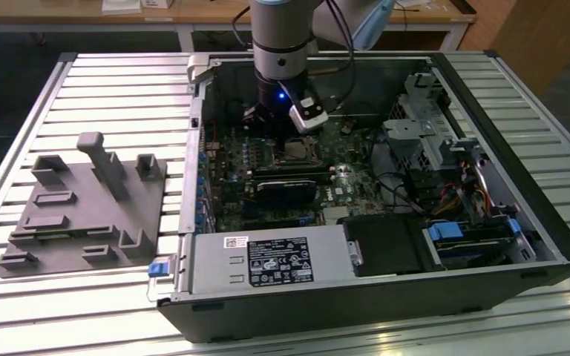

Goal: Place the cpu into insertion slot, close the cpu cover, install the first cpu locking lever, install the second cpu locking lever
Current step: 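Close the cpu cover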

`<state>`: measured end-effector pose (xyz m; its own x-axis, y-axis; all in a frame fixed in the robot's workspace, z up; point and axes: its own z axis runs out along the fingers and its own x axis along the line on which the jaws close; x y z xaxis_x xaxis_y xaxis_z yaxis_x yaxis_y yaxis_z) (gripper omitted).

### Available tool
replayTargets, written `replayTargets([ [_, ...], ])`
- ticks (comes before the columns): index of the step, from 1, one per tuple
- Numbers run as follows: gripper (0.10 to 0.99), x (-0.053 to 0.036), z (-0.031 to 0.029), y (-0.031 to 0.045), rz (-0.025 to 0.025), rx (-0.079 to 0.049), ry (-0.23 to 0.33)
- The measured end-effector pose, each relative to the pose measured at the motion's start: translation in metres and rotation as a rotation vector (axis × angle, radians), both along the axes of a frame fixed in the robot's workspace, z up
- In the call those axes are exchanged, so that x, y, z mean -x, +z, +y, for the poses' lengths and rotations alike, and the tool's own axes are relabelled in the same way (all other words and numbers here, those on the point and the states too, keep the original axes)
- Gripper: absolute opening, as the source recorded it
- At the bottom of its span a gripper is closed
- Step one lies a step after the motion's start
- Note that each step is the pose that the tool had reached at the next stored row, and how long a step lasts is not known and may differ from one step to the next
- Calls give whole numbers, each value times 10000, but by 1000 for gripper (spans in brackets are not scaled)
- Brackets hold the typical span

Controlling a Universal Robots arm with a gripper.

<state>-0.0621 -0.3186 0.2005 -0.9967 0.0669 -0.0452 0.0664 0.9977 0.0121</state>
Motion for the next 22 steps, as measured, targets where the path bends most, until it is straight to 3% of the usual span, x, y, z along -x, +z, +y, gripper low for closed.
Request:
replayTargets([
  [4,106,-59,0,-1,-1,-3,2],
  [12,106,-66,1,55,7,-2,0],
  [22,106,-66,1,32,8,-2,56],
])
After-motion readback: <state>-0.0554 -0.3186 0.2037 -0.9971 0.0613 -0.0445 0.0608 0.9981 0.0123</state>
